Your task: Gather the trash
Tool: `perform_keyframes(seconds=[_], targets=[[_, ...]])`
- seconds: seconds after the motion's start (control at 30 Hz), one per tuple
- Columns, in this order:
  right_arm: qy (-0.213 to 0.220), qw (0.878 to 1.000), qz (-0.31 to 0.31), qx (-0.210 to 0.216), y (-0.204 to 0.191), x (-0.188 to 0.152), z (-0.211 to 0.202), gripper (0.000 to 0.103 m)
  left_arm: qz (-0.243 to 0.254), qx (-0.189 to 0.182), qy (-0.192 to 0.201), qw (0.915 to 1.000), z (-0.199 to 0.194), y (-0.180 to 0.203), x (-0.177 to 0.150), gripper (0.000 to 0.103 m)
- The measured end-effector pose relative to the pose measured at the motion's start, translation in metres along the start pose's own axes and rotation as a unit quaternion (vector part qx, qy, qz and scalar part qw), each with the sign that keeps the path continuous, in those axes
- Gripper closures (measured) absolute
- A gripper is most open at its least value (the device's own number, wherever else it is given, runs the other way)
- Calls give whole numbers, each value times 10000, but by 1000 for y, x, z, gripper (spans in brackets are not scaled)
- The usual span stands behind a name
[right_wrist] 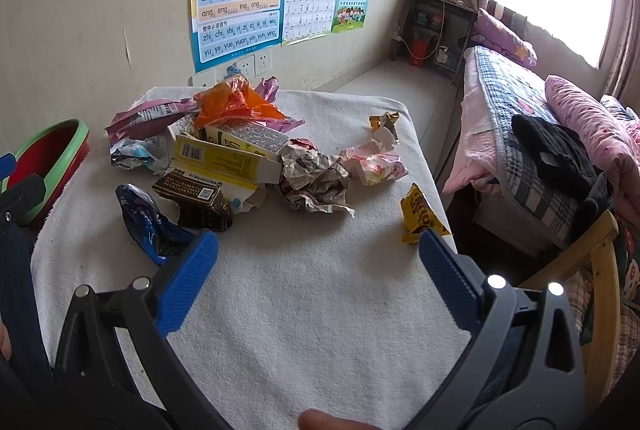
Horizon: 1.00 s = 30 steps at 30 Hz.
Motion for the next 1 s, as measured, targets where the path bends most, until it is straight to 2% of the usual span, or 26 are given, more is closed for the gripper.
perform_keyframes(seconds=[1.0], targets=[[-2,10000,8,1,1,0,1,4,-10,-3,-14,10000,0,0,-2,8]])
Point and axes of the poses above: each gripper's, at about its wrist camera, not at the fingertips, and z roughly the way its jaws point, y to its right, x to its top, the point moved 10 cm from there along z, roughly the way its jaws point, and after that the axes turned 9 degrees about y, right-handed, at the moved point
